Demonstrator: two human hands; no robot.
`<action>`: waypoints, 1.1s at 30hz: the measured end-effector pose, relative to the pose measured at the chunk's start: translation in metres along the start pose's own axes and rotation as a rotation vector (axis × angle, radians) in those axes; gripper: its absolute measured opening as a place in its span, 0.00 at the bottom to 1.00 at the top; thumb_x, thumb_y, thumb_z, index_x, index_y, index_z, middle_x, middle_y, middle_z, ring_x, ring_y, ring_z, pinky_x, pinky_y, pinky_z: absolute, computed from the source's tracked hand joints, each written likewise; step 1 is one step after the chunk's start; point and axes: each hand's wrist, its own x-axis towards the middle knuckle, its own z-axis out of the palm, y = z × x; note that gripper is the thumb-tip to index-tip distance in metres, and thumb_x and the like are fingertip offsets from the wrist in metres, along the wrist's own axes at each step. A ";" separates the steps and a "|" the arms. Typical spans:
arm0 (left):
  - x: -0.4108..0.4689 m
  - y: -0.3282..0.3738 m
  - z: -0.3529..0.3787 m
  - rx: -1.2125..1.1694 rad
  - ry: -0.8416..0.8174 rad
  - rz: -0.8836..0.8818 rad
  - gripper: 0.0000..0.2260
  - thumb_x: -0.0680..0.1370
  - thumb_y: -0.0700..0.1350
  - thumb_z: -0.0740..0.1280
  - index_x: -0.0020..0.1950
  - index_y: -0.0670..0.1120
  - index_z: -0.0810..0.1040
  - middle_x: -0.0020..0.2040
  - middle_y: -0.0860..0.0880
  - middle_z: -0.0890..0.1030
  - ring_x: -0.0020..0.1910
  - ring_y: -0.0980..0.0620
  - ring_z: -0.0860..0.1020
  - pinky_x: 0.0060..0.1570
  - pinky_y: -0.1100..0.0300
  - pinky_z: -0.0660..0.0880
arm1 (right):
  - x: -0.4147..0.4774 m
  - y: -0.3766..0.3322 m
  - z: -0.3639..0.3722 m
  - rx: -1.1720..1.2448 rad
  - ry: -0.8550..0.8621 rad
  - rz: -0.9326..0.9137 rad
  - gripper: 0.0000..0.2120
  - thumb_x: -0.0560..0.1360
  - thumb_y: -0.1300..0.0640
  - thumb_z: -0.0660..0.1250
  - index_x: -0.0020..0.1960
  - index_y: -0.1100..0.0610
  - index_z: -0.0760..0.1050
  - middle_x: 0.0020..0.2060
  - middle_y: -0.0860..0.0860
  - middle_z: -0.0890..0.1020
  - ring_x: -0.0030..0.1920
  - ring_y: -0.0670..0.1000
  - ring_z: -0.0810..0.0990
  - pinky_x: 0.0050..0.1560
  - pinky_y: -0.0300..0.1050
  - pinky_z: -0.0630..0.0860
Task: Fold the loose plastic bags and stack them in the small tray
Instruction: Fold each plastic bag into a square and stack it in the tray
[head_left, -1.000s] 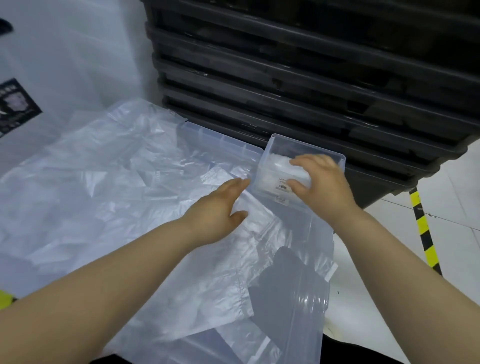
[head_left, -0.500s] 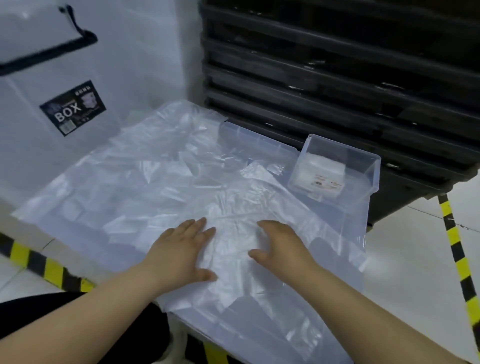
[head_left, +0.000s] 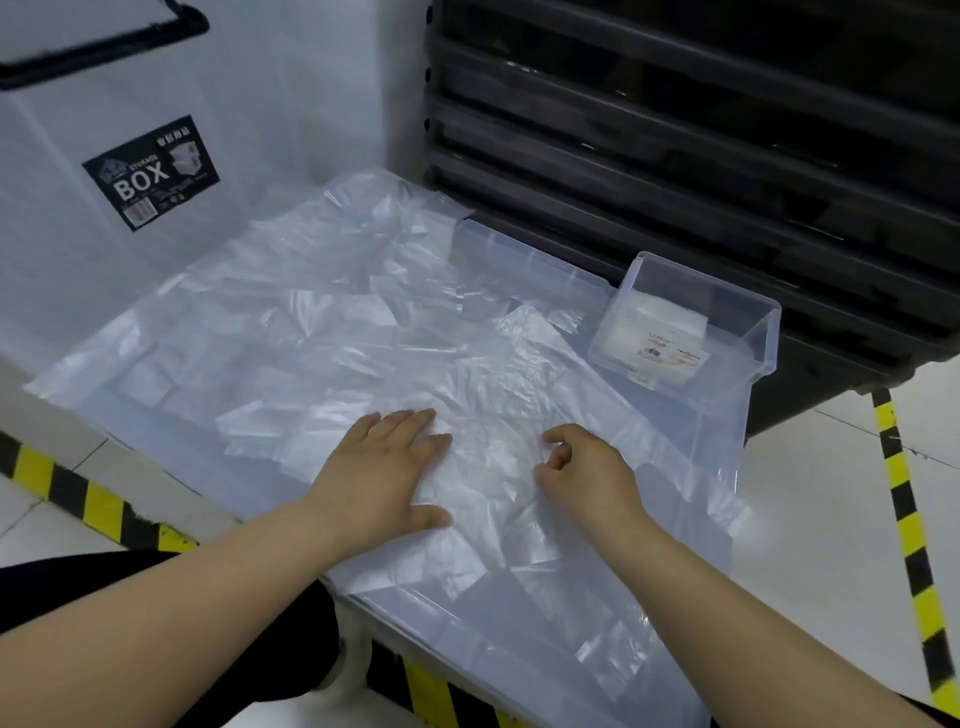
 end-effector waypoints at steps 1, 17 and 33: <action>-0.001 0.004 -0.002 0.009 0.052 0.054 0.35 0.70 0.68 0.55 0.71 0.48 0.66 0.73 0.44 0.62 0.71 0.48 0.64 0.69 0.52 0.58 | 0.000 -0.001 0.000 -0.001 0.009 -0.014 0.17 0.75 0.61 0.61 0.64 0.54 0.71 0.41 0.43 0.73 0.54 0.50 0.75 0.51 0.39 0.69; -0.007 0.016 0.024 0.071 0.133 0.356 0.22 0.65 0.60 0.56 0.44 0.51 0.85 0.47 0.53 0.84 0.44 0.54 0.83 0.35 0.65 0.78 | 0.007 0.022 -0.030 -0.163 0.113 -0.147 0.19 0.77 0.60 0.62 0.67 0.56 0.67 0.50 0.50 0.76 0.60 0.52 0.69 0.55 0.40 0.64; 0.001 -0.003 0.010 -0.418 0.029 0.168 0.22 0.67 0.56 0.57 0.48 0.45 0.82 0.60 0.56 0.78 0.57 0.60 0.73 0.52 0.66 0.69 | -0.020 0.016 -0.007 -0.370 -0.153 -0.739 0.09 0.62 0.53 0.65 0.37 0.57 0.78 0.35 0.50 0.82 0.34 0.52 0.81 0.32 0.42 0.77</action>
